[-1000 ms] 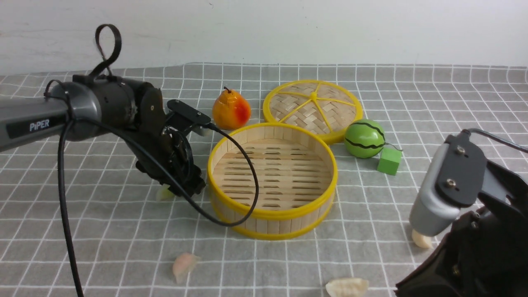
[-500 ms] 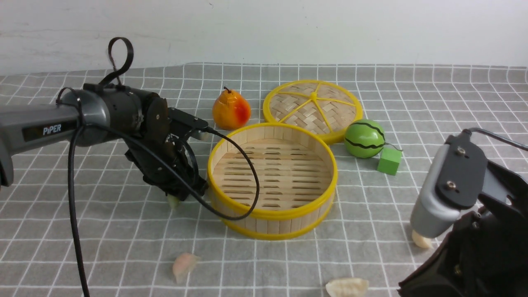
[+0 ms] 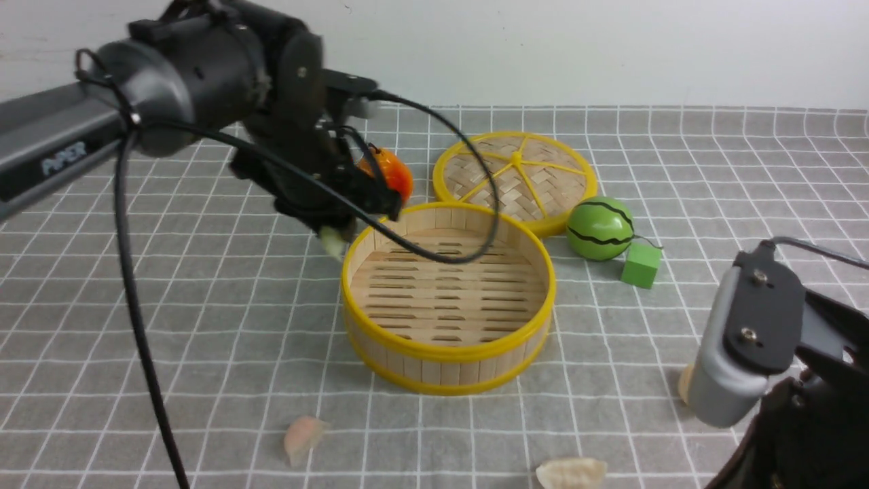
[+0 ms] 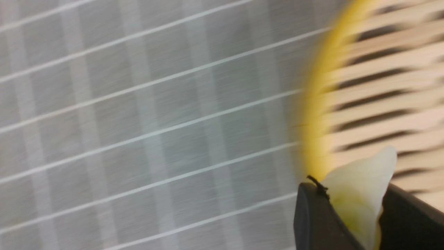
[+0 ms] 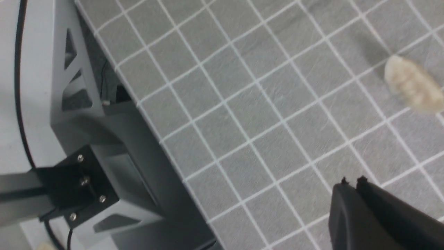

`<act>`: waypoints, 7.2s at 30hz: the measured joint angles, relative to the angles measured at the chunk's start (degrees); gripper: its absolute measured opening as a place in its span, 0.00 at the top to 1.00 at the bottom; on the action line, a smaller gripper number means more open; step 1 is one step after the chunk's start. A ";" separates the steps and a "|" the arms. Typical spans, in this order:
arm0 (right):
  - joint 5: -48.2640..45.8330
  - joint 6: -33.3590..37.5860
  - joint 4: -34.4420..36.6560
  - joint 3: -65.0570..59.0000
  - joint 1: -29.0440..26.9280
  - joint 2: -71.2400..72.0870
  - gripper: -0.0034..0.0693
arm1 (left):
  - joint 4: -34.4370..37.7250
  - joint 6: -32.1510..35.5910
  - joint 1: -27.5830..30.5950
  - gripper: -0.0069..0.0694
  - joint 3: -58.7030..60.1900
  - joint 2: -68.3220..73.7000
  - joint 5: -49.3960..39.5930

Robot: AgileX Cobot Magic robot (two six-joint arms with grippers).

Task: Put the dumplings into the steamer on the table with the grey tablecloth.
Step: 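Place the dumpling into the bamboo steamer basket with the left gripper, then reach for and grasp a dumpling on the table with the left gripper, then place the dumpling into the bamboo steamer basket with the left gripper, then reach for and grasp a dumpling lying on the table beside the steamer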

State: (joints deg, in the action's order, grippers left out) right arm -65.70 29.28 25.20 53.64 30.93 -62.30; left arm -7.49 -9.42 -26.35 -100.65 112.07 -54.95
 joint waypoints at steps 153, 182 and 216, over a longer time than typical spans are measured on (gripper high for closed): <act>-0.37 0.00 2.86 0.06 0.00 0.00 0.75 | 7.89 -4.40 -0.20 0.44 -20.59 18.58 -10.41; -2.96 4.29 -2.92 12.13 0.00 -5.16 0.98 | 10.18 1.57 -0.20 0.93 18.63 -41.99 -16.28; 18.88 17.17 -25.20 12.29 6.94 -44.56 0.25 | 11.39 3.39 -0.20 0.93 60.21 -71.16 -5.30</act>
State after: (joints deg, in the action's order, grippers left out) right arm -46.82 46.45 0.00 65.92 37.87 -106.85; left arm 3.90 -6.04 -26.55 -40.44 40.91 -60.25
